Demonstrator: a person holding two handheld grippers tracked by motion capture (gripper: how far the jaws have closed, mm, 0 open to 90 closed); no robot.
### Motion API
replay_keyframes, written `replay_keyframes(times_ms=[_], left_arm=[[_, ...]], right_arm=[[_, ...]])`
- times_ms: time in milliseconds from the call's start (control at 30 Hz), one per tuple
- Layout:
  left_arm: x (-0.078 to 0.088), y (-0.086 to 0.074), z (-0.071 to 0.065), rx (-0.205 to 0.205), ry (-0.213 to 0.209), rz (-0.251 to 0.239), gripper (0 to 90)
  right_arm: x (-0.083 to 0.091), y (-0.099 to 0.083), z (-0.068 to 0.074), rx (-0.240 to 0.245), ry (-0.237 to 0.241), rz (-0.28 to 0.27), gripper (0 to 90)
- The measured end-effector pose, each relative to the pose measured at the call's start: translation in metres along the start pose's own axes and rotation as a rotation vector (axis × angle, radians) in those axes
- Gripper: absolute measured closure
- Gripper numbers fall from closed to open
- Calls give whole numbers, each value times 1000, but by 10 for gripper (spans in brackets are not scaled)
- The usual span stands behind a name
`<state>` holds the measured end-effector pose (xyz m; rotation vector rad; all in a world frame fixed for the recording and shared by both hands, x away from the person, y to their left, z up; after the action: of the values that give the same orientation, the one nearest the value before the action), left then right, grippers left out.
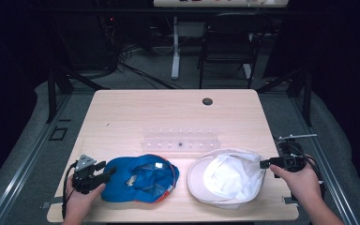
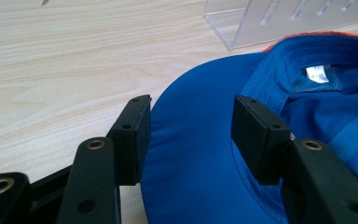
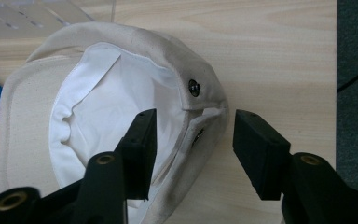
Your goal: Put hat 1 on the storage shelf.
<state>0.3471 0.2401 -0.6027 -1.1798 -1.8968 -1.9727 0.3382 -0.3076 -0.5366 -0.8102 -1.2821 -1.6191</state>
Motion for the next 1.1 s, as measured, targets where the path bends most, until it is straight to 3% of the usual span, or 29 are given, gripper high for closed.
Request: replay_keyframes(times_ms=[100, 400, 500, 567, 700, 767, 1100], left_arm=[[-1, -1, -1, -3, -3, 4, 481], [-1, -1, -1, -7, -5, 7, 481], [-1, -1, -1, -8, -5, 7, 481], [-1, -1, -1, -7, -4, 8, 481], [-2, -1, -1, -9, -4, 9, 481], [-2, -1, -1, -9, -5, 8, 481], [-3, -2, -2, -11, -6, 13, 481]], right_arm=[[-3, -1, 1, -24, 1, 15, 547], [-13, -4, 6, -2, -40, 57, 594], [-18, -2, 6, 50, -85, 31, 633], [-19, -1, 5, 58, -92, 36, 652], [-19, -2, 5, 16, -99, 76, 677], [-19, -4, 4, 3, -98, 122, 667], [-23, -6, 6, -37, -91, 183, 670]])
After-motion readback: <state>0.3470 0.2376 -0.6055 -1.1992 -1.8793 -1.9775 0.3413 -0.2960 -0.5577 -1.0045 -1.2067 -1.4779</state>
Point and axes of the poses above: each handheld gripper's, and its own axes: x roughly backward along the jaws, y roughly out of its top, z roughly to its left, the point moved 8 cm from there along -x, roughly forward along the jaws
